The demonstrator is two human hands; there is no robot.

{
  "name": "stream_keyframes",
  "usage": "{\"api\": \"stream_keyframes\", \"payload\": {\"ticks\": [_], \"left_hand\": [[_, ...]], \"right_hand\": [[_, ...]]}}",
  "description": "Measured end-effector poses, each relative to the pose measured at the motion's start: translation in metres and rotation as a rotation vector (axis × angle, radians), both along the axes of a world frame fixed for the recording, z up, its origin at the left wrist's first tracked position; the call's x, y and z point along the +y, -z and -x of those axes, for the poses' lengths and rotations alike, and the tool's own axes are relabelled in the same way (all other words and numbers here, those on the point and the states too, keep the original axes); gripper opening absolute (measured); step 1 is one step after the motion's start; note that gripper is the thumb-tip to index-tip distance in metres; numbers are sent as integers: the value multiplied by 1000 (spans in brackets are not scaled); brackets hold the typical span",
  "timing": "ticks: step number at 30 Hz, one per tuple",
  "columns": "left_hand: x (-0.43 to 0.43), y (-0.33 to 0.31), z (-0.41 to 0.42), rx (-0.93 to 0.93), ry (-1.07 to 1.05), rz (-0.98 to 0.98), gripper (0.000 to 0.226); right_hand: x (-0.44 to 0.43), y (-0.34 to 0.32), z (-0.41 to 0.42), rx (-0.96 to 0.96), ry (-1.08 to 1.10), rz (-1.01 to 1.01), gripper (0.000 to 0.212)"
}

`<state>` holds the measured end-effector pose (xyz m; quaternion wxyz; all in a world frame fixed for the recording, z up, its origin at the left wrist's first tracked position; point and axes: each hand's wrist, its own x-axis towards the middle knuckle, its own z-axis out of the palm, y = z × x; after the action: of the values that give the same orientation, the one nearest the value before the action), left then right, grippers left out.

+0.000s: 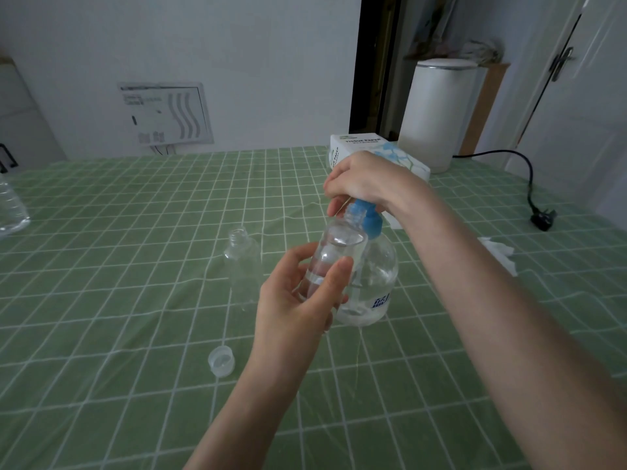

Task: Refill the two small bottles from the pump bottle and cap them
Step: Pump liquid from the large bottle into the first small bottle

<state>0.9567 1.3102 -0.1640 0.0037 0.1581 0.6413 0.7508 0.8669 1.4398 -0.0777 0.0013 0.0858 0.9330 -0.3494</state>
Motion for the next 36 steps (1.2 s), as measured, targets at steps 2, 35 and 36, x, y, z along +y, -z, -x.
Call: {"api": "stream_keyframes", "payload": {"ticks": [2,35,36], "left_hand": [[0,1,0,-3,-8,12,26],[1,1,0,5,9,9,30],[1,1,0,6,8,8,33]], "right_hand": [[-1,3,0,-11,3,11,26],[1,3,-1,16,4,30,27],[2,1,-1,25,0,28,26]]}}
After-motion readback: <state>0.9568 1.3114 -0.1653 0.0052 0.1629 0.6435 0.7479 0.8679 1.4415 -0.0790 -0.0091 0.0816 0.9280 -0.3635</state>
